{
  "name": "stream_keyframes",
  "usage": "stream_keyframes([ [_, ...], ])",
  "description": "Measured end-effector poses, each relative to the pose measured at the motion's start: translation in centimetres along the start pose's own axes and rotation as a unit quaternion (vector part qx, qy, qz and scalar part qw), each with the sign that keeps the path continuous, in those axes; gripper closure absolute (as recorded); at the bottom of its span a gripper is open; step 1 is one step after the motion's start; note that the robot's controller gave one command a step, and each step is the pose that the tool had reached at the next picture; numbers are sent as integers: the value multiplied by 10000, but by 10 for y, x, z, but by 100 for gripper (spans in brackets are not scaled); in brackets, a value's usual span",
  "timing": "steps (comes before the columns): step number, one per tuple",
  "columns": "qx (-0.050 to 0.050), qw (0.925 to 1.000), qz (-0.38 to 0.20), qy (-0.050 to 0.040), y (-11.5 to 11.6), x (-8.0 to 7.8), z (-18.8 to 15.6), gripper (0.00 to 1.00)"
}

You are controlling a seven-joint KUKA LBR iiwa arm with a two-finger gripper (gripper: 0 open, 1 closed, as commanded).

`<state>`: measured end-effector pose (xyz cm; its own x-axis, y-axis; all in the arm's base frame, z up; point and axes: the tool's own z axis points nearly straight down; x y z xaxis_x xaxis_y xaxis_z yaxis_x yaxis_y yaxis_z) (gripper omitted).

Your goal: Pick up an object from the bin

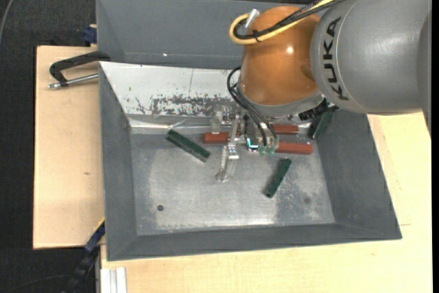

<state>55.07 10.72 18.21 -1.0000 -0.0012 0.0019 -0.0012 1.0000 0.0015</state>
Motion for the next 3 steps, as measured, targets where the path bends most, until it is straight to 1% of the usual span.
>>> stream_keyframes([
  [1,2,9958,-920,-12,2,-42,111,0],
  [2,-2,9958,-917,-15,2,-43,111,100],
  [3,-3,9958,-919,-14,3,-43,111,0],
])
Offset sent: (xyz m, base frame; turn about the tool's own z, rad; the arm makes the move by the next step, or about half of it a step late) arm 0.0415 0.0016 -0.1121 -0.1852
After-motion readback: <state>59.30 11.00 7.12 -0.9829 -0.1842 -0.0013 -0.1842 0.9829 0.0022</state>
